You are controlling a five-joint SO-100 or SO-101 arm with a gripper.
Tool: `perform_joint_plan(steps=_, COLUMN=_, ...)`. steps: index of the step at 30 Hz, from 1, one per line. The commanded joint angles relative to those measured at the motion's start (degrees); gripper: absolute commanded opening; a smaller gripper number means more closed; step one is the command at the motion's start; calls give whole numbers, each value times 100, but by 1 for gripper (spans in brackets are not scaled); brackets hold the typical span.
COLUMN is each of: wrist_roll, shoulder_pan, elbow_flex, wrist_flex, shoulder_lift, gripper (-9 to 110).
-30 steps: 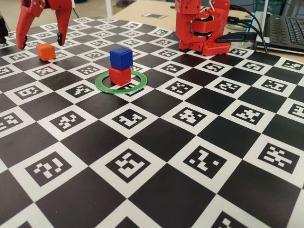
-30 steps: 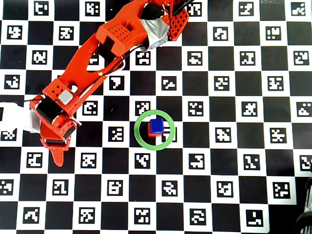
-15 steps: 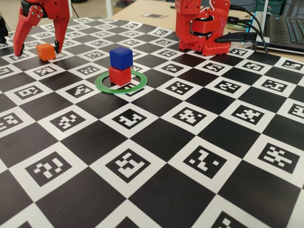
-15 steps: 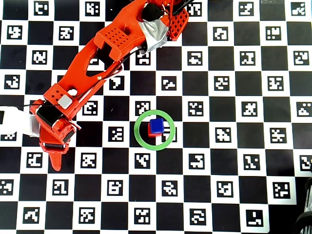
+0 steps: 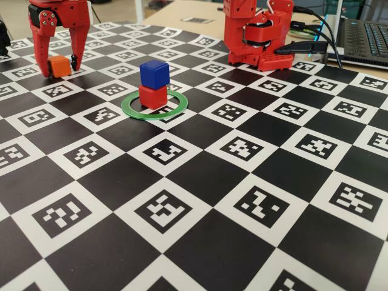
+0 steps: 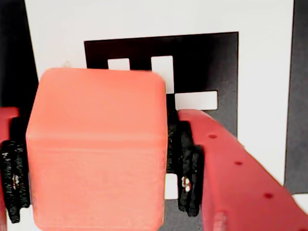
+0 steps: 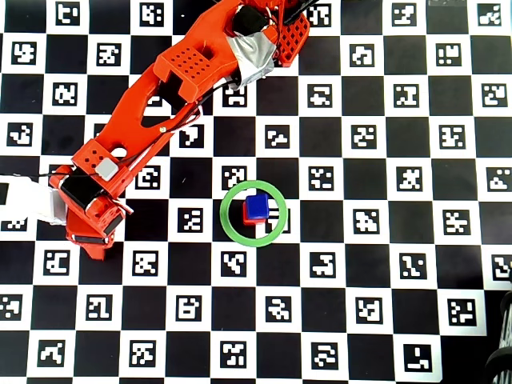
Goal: Grab the red cube then put it in the green circle then put the blue cube on top and finally the orange cube on top
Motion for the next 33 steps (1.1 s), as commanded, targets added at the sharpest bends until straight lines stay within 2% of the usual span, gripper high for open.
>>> perform_joint_plan(steps=1, wrist_roll=-26, shoulder_pan=-18, elbow_flex=-448, wrist_flex=-70, shoulder_lift=229, gripper=12)
perform_joint_plan(steps=11, wrist_roll=9, shoulder_pan=-9, elbow_flex=-606, wrist_flex=132, shoulder_lift=281, gripper=7)
perform_joint_plan(steps=19, wrist_roll=18, shoulder_pan=-53, elbow_flex=-413, wrist_flex=650, shoulder_lift=1072, gripper=7)
perform_joint_plan(steps=33, wrist_roll=360, shoulder_pan=-422, elbow_flex=2373, wrist_flex=835, shoulder_lift=3990, gripper=6)
